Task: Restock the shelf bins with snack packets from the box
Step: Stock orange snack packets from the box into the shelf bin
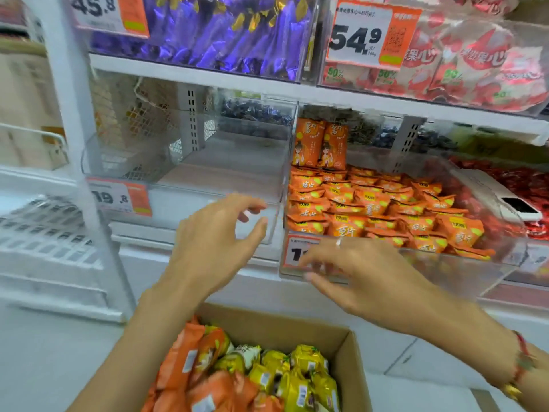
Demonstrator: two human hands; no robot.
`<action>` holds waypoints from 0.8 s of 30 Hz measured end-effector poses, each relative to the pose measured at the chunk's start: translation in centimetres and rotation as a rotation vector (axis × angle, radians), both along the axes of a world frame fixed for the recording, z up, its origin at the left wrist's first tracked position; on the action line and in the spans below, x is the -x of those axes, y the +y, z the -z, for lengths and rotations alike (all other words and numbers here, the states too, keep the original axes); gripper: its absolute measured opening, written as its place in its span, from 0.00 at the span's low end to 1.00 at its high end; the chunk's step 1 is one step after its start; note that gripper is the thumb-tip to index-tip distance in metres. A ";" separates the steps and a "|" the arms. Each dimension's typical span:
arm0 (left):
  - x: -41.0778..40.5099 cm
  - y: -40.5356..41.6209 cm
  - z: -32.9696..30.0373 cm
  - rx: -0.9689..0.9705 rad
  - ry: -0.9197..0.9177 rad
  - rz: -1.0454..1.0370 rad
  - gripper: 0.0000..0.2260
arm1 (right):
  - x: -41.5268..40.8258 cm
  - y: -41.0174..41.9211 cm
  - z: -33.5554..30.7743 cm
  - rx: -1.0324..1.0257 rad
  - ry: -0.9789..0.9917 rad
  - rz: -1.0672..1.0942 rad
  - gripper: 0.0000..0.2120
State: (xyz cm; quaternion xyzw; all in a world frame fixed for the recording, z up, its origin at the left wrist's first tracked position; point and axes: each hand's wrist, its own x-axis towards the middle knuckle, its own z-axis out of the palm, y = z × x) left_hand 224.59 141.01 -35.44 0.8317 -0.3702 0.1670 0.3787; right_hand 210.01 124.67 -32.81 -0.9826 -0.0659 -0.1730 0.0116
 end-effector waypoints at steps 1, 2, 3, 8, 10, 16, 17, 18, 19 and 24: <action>0.4 1.2 1.2 0.023 0.073 -0.025 0.10 | -0.1 0.7 0.9 -0.028 0.090 0.016 0.10; 0.6 2.6 2.6 0.027 0.144 -0.052 0.11 | -0.3 1.2 2.0 -0.045 0.197 0.033 0.10; 0.8 3.8 4.0 0.027 0.208 -0.076 0.12 | -0.7 1.5 3.2 -0.063 0.290 0.036 0.10; 1.4 10.4 10.9 -0.115 0.460 -0.285 0.06 | -3.9 3.3 10.5 -0.221 0.608 0.044 0.11; 1.7 11.9 13.4 -0.186 0.533 -0.374 0.10 | -5.4 4.6 13.6 -0.296 0.658 0.056 0.13; 2.1 12.6 18.4 -0.194 0.535 -0.382 0.17 | -10.6 10.0 20.3 -0.611 0.591 0.162 0.36; 2.0 12.7 19.0 -0.200 0.528 -0.387 0.18 | -11.4 10.8 21.1 -0.671 0.584 0.171 0.37; 1.9 12.8 19.3 -0.212 0.533 -0.396 0.19 | -12.0 11.6 21.9 -0.719 0.584 0.183 0.36; 1.8 12.9 19.6 -0.220 0.541 -0.402 0.20 | -12.3 12.4 22.4 -0.759 0.570 0.199 0.34; 1.1 13.4 20.2 -0.190 0.578 -0.346 0.21 | -11.8 13.1 23.2 -0.876 0.432 0.296 0.26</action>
